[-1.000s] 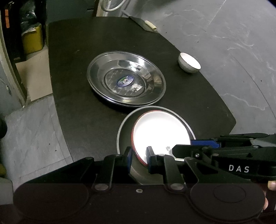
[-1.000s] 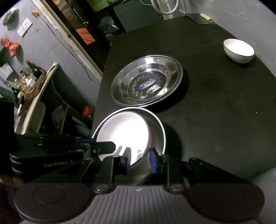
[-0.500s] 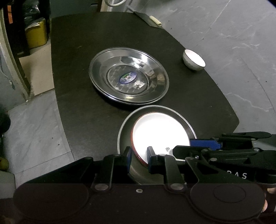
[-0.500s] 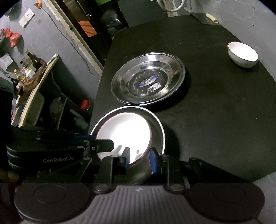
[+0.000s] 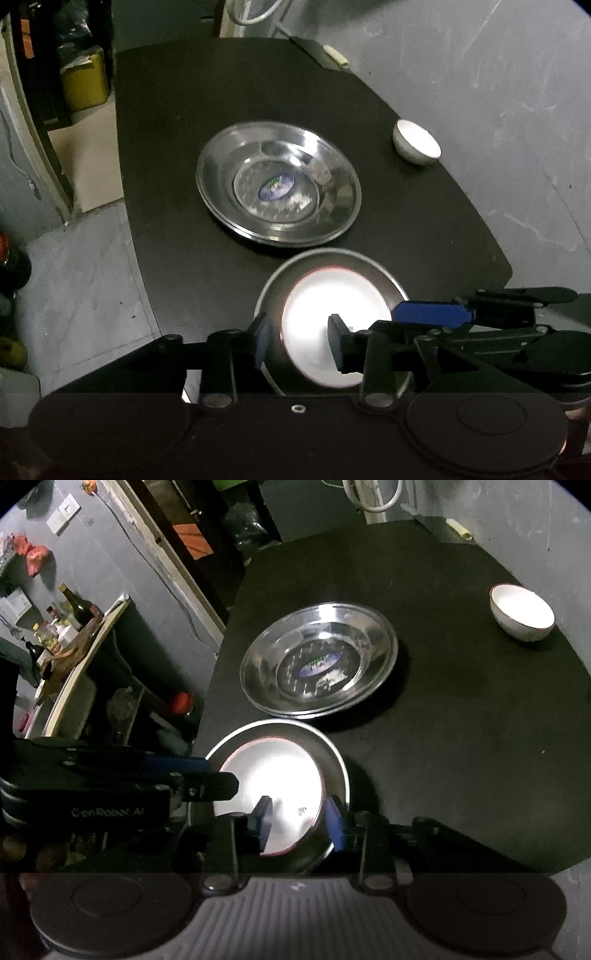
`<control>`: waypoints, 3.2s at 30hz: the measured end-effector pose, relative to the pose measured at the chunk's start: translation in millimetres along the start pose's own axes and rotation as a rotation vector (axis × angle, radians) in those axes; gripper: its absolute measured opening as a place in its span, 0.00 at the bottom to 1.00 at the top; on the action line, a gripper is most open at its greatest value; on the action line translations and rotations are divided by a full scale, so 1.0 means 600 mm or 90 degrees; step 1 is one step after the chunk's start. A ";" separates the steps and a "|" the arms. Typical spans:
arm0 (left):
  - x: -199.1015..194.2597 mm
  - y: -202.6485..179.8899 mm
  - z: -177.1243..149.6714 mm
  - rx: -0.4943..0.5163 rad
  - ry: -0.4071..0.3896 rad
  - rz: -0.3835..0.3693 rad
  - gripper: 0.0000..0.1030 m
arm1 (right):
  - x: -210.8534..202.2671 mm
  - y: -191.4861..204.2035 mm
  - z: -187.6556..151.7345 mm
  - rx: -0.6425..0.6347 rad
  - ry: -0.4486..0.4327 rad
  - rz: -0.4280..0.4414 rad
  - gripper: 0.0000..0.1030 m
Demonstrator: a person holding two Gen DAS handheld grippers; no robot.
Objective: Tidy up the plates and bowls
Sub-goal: 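Open the left tool and release the white bowl, then move the left tool to the other white bowl and grasp its rim, then carry the second white bowl toward the stacked bowls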
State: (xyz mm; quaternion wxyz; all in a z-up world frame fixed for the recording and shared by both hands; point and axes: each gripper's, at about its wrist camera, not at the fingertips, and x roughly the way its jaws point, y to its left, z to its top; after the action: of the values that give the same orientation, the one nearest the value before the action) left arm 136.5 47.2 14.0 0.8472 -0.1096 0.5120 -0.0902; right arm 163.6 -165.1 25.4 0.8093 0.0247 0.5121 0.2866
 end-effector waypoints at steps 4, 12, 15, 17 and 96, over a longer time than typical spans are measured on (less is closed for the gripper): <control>-0.013 0.001 0.013 -0.002 -0.021 0.011 0.58 | -0.017 -0.006 0.005 0.004 -0.027 0.001 0.41; -0.015 -0.005 0.060 0.028 -0.055 0.055 0.93 | -0.062 -0.053 0.020 0.058 -0.123 -0.024 0.86; 0.005 -0.019 0.092 0.054 -0.052 0.074 0.99 | -0.074 -0.088 0.029 0.109 -0.167 -0.036 0.95; 0.019 -0.028 0.114 0.070 -0.054 0.080 0.99 | -0.078 -0.115 0.036 0.143 -0.187 -0.047 0.99; 0.203 -0.131 0.315 0.124 -0.062 -0.138 0.11 | -0.003 -0.247 0.158 0.280 -0.278 -0.128 0.20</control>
State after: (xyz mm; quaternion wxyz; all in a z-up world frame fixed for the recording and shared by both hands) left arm 357.3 -42.7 17.8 0.8627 -0.0857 0.4446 -0.2253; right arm 307.9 -265.4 22.1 0.8995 0.2094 0.3760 0.0758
